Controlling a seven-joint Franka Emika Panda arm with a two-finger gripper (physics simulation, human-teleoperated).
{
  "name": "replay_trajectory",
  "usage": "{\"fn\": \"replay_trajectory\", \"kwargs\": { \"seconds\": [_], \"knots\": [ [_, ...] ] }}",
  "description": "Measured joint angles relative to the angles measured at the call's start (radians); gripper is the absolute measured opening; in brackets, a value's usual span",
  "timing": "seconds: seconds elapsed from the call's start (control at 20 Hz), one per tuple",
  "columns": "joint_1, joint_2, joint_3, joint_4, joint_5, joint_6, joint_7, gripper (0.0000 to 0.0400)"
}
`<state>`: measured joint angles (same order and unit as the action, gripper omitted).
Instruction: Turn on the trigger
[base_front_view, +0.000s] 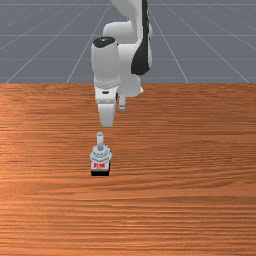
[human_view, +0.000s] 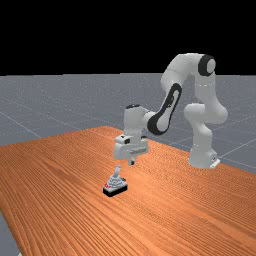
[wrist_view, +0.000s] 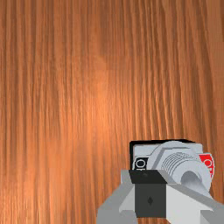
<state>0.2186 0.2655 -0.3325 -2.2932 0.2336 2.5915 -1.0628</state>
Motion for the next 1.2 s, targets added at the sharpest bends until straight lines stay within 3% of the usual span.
{"fn": "replay_trajectory", "kwargs": {
  "seconds": [0.25, 0.8, 1.0, 1.2],
  "knots": [
    [0.021, 0.024, -0.023, 0.031, 0.007, -0.005, 0.141, 0.0000],
    [0.003, 0.032, -0.036, 0.038, 0.020, -0.006, 0.147, 0.0000],
    [-0.041, 0.063, -0.002, 0.092, 0.026, -0.035, -0.018, 0.0000],
    [-0.055, 0.132, 0.010, 0.214, 0.039, -0.082, -0.008, 0.0000]
  ]
}}
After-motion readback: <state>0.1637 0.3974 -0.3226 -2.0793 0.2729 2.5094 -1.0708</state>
